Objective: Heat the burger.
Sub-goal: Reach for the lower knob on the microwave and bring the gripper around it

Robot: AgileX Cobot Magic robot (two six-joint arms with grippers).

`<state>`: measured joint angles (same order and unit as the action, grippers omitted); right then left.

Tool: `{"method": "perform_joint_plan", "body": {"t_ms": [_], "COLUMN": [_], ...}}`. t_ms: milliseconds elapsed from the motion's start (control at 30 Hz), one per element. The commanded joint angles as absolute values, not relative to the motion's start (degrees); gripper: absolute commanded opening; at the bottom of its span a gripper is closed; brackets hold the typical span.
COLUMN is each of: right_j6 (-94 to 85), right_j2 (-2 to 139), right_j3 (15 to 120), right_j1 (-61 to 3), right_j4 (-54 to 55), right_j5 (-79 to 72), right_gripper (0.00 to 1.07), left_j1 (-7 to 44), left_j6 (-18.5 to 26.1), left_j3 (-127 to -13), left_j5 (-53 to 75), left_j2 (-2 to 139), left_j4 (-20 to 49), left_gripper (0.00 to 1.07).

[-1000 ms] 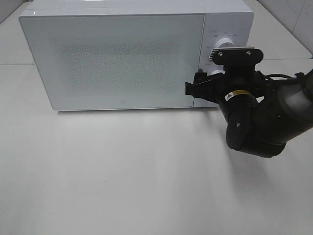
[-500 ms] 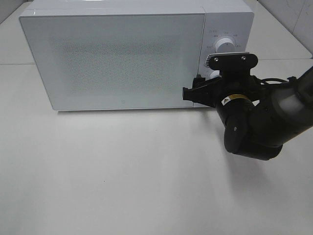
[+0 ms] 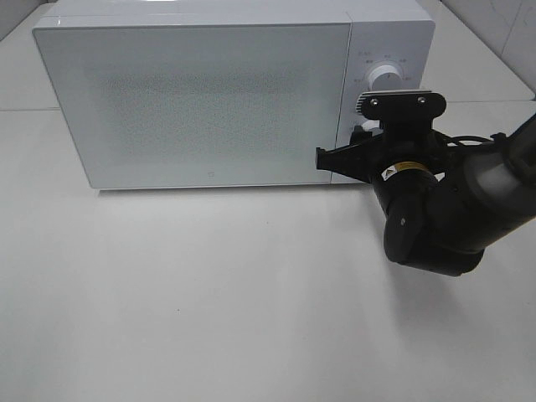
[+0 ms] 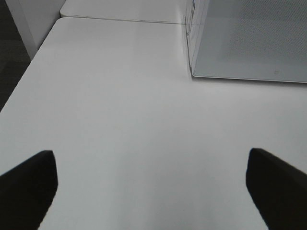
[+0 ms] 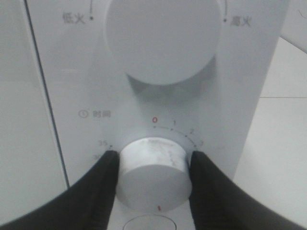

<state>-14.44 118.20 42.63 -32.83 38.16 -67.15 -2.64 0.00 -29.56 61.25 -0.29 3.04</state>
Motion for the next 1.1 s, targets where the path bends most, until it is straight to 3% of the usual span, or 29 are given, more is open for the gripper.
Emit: {"method": "perform_joint_plan", "body": {"t_ms": [33,300,500,967,1100], "right_j6": [-15.2,-13.3,-2.3,51.7,58.1], "right_j2": [118.2,118.2,118.2,118.2,118.2], "right_j3": [43.4,43.4,43.4,43.4,43.4], "right_j1": [-32.6,-32.6,-32.6,-32.6,-32.6], "right_j4": [37.0,36.7,36.0,28.0,24.1], "right_j5": [-71.3,-71.9,-72.8,-74.9,-78.8], "right_gripper": [0.08,0.05,0.05,0.04,0.04], "left_j1": [-2.9,-2.9,-2.9,-2.9,-2.9], "left_j6": [0.0,0.0,0.0,0.0,0.0], "left_j3": [-29.5,-29.5,-29.5,-29.5,-29.5], "left_j5": [61.2,61.2,61.2,61.2,61.2], "left_j2": [-1.0,-1.0,-1.0,-1.0,-1.0], "left_j4": [3.1,3.1,3.1,3.1,3.1], "left_gripper": [1.0,1.0,1.0,1.0,1.0]}}
